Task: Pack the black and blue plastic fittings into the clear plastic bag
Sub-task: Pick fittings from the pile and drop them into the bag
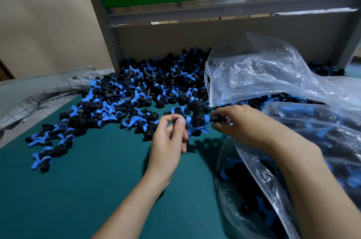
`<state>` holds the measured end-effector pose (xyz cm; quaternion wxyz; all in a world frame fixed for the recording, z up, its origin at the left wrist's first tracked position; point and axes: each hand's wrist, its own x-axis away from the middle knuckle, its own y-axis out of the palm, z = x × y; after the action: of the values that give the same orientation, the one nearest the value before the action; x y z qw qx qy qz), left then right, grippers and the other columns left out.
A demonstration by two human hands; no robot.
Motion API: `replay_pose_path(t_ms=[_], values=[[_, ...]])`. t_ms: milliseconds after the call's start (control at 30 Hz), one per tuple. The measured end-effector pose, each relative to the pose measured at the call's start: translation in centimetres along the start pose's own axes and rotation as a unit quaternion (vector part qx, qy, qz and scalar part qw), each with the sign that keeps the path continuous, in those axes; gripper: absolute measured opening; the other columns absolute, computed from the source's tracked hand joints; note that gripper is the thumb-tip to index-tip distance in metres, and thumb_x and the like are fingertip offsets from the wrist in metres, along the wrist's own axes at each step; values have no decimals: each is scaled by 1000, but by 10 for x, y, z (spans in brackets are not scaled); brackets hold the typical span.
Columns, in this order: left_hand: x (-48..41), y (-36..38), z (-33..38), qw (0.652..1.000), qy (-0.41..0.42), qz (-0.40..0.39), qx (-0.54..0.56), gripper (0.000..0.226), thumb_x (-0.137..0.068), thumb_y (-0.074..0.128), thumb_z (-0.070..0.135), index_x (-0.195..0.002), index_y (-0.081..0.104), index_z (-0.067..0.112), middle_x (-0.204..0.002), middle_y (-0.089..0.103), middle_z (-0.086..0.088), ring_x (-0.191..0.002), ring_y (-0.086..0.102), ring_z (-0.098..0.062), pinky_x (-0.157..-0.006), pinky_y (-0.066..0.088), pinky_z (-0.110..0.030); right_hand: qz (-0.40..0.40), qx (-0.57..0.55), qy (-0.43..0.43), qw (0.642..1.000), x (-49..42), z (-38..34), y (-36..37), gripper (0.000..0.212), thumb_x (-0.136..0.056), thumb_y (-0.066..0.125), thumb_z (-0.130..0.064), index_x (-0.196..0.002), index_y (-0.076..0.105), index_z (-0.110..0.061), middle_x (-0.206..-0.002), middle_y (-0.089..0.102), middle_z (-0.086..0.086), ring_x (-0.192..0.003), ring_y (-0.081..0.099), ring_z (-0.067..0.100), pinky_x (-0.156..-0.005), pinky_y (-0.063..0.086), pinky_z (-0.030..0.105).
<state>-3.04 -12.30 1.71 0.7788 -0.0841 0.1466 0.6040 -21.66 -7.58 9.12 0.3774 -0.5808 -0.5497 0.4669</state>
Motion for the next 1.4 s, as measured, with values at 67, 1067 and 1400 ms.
replay_pose_path(t_ms=[67,1067,1400], values=[[-2,-1,-2,1000,-20,6,-6,20,-100,49,36,-99,54,16,-61,54,9,-48,45,-9,-46,38,-17,4,-11,-1,1000,1,-2,-2,20,-97,55,-42,-103,65,-26,-82,59,-15,-85,58,18,-81,50,38],[-10,-3,5,964,-130,48,226,16,-101,49,11,-100,63,18,-78,67,3,-55,51,-8,-45,40,-20,28,-24,-61,997,6,-32,-19,28,-90,60,-52,-116,63,-43,-85,53,-27,-90,57,8,-77,46,33],[18,8,44,969,240,6,-57,17,-91,68,35,-108,66,32,-95,64,6,-82,62,-11,-75,48,-20,-20,23,-21,999,6,-26,-13,14,-94,57,-44,-97,62,-31,-86,61,-14,-88,60,19,-74,47,35]])
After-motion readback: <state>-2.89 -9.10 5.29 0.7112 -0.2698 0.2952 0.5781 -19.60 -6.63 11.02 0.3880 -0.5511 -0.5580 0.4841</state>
